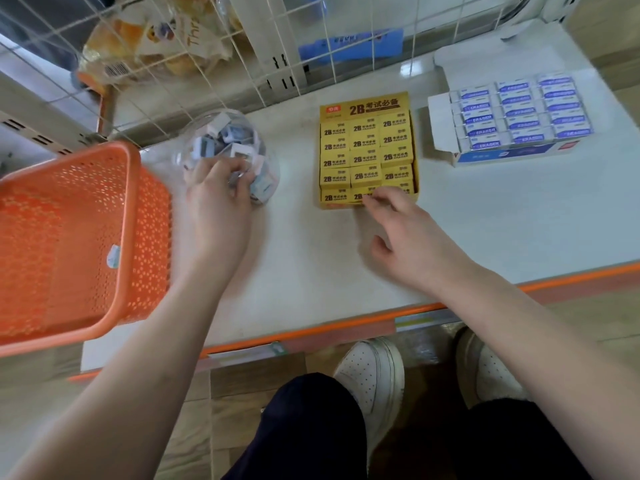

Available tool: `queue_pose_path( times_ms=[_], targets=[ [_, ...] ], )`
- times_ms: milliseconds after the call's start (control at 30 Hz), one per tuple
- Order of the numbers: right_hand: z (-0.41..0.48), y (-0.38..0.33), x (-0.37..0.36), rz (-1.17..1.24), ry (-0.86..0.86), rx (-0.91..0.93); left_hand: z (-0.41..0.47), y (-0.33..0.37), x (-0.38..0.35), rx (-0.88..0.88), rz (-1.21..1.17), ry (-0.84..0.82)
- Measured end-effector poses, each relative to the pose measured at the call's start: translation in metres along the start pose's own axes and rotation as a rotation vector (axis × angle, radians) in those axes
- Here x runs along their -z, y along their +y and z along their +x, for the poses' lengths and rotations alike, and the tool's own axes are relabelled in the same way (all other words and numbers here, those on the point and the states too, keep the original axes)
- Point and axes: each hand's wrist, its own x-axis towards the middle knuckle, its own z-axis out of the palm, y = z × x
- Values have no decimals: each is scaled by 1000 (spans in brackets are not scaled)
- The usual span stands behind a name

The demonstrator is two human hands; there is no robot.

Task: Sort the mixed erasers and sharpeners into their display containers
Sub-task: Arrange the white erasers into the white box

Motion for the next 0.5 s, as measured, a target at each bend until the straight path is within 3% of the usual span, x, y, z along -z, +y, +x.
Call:
queue_pose_path(
  times_ms=[500],
  targets=[
    [-4, 12, -11, -6, 15, 27, 1, 26, 5, -171, -2, -91]
  ],
)
